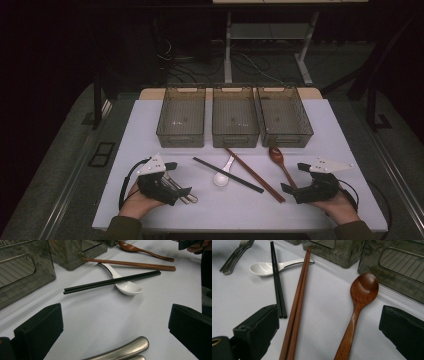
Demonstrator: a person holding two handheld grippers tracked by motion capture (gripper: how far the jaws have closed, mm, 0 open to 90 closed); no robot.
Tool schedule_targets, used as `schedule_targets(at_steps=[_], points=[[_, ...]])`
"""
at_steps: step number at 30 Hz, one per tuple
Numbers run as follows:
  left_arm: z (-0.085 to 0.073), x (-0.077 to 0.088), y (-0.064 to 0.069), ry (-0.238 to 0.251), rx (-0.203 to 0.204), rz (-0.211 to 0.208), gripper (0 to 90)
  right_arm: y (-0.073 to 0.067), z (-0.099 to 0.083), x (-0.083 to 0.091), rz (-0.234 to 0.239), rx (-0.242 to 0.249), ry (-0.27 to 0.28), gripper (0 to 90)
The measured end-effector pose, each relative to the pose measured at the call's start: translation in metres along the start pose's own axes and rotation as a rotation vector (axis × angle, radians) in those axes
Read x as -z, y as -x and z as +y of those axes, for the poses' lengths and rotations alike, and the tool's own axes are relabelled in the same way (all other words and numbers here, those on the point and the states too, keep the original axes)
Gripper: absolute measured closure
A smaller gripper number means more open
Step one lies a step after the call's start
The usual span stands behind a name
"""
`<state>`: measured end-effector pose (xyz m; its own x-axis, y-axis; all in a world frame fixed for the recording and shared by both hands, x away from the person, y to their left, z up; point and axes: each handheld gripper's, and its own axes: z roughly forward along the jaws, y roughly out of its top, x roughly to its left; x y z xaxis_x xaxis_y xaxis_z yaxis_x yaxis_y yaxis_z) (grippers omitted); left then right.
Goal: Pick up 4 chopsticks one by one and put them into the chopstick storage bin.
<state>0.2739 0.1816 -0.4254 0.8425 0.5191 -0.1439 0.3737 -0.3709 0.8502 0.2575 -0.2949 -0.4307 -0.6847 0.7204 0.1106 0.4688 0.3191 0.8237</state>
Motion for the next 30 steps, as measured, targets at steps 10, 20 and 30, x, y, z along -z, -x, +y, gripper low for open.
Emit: schedule_targets(at_steps=[10,20,30], points=[[-0.002,-0.001,0.000,0.000,0.012,-0.009,0.0,0.003,0.002,0.001,0.011,-0.021,-0.005,3.1],[-0.004,-0.001,0.000,0.003,0.014,-0.015,0.0,-0.003,0.012,0.001,0.022,-0.012,-0.047,3.1],[-0.004,-0.002,0.002,-0.007,0.009,-0.012,0.0,-0.008,0.023,-0.010,0.025,-0.003,-0.094,11.1]])
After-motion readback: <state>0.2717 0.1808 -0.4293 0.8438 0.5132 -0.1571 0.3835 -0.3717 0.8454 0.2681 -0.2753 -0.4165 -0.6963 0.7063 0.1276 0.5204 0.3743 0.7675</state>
